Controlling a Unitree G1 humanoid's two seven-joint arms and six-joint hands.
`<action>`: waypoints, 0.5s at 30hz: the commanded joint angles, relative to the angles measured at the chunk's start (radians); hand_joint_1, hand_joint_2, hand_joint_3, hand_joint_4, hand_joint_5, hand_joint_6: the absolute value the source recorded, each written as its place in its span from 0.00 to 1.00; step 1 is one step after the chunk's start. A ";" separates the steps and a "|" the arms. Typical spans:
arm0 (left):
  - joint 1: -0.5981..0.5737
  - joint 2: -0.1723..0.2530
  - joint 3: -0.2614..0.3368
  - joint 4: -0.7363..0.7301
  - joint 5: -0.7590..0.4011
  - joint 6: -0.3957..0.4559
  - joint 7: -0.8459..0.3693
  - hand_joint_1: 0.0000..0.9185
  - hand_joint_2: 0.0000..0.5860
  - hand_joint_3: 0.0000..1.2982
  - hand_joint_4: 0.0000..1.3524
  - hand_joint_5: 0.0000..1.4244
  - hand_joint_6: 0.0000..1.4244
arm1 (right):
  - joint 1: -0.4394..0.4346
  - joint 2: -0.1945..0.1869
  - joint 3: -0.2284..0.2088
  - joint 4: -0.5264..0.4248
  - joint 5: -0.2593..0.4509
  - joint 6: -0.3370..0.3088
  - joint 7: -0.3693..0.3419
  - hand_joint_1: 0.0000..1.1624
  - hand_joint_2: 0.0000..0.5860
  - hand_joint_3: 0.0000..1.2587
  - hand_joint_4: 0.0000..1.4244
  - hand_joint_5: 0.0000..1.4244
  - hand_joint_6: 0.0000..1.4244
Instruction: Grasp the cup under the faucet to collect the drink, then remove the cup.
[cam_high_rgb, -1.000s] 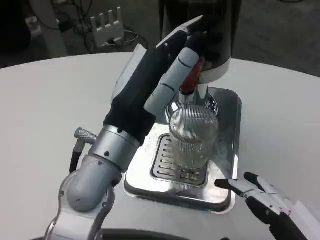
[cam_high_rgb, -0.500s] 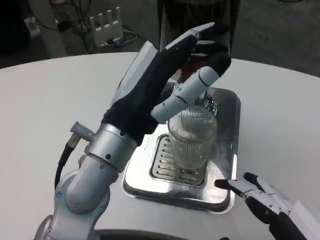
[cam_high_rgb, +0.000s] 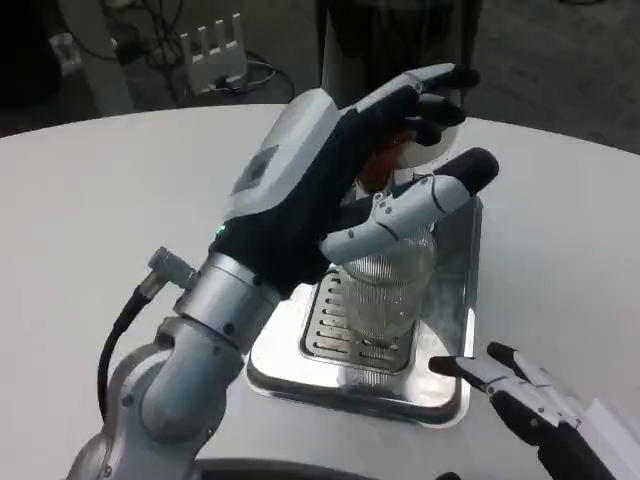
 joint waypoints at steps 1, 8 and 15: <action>0.028 0.021 -0.025 -0.013 0.051 -0.025 0.000 0.00 0.26 0.21 0.25 0.29 0.25 | 0.000 0.002 0.002 0.002 0.003 -0.007 -0.006 0.48 0.76 0.14 0.09 0.00 0.00; 0.043 0.033 -0.043 -0.026 0.126 -0.046 0.013 0.00 0.26 0.21 0.25 0.29 0.25 | 0.007 0.004 -0.002 0.004 0.009 -0.010 -0.010 0.48 0.76 0.14 0.09 0.00 0.00; 0.055 0.035 -0.039 -0.022 0.135 -0.050 0.020 0.00 0.26 0.22 0.25 0.29 0.25 | 0.010 0.009 0.004 0.006 0.005 -0.011 -0.012 0.48 0.76 0.14 0.09 0.00 0.00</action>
